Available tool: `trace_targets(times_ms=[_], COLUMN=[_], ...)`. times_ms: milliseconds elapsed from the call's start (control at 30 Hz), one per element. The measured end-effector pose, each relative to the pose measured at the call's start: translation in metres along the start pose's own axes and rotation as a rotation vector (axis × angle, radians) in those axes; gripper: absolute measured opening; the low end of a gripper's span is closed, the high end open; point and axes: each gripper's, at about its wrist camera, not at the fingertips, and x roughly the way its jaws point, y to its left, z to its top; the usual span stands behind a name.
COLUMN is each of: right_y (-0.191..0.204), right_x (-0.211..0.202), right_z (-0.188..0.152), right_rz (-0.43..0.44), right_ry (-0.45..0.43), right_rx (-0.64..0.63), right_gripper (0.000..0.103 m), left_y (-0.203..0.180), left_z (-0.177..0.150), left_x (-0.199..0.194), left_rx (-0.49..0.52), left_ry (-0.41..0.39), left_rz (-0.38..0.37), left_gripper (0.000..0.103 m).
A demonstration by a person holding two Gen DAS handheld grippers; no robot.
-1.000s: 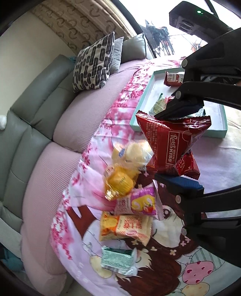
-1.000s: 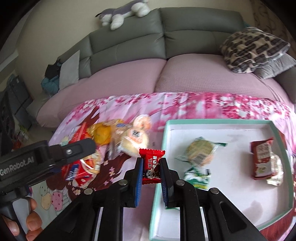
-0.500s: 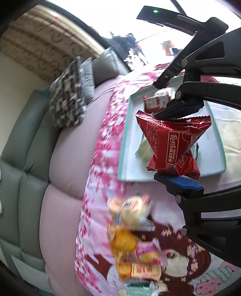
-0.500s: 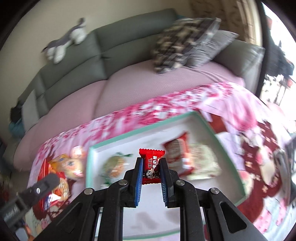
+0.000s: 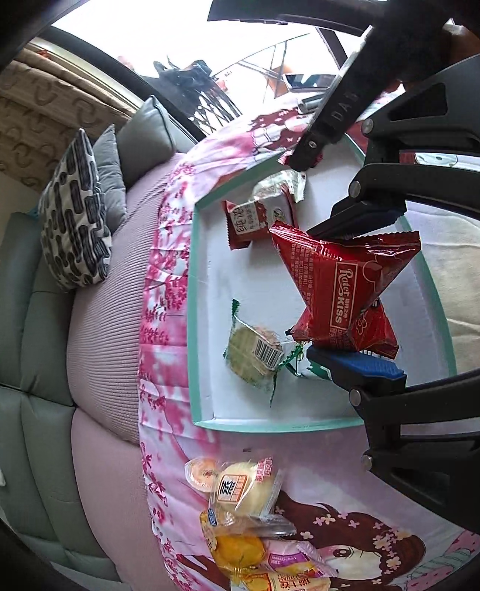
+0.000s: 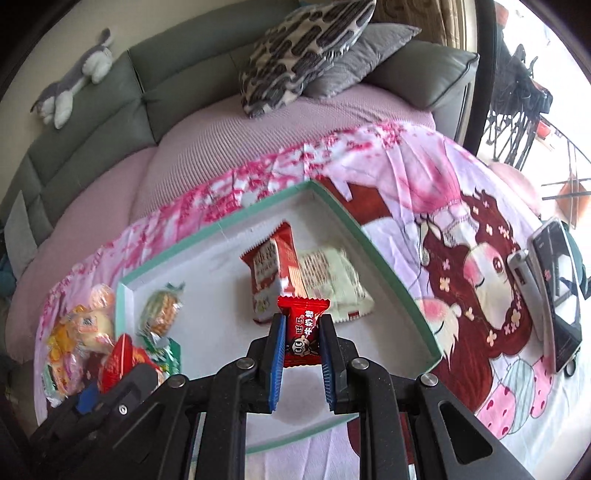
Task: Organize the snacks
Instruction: 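Carry the KISS bag with the left tool and red candy with the right tool to the tray, then open the left tool over the tray while the right tool releases the red candy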
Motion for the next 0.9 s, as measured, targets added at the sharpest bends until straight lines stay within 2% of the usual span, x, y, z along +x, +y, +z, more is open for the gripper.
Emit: trace_targets(times_ms=[200, 500, 733, 900], right_y=[0.001, -0.001, -0.007, -0.009], right_x=[0.020, 0.024, 0.029, 0.028], right_z=[-0.008, -0.010, -0.008, -0.006], right_rz=[-0.020, -0.018, -0.015, -0.006], right_ry=[0.076, 0.097, 0.130, 0.132], right_rx=[-0.003, 0.009, 0.043, 0.055], right_gripper=[0.019, 0.020, 0.020, 0.023], left_y=[-0.001, -0.007, -0.009, -0.013], left_z=[-0.001, -0.003, -0.002, -0.004], left_x=[0.009, 0.014, 0.016, 0.014], left_rx=[0.006, 0.033, 0.043, 0.077], left_ry=[0.022, 0.035, 0.055, 0.047], left_rz=[0.018, 0.035, 0.050, 0.069], left_gripper=[0.058, 0.058, 0.070, 0.071])
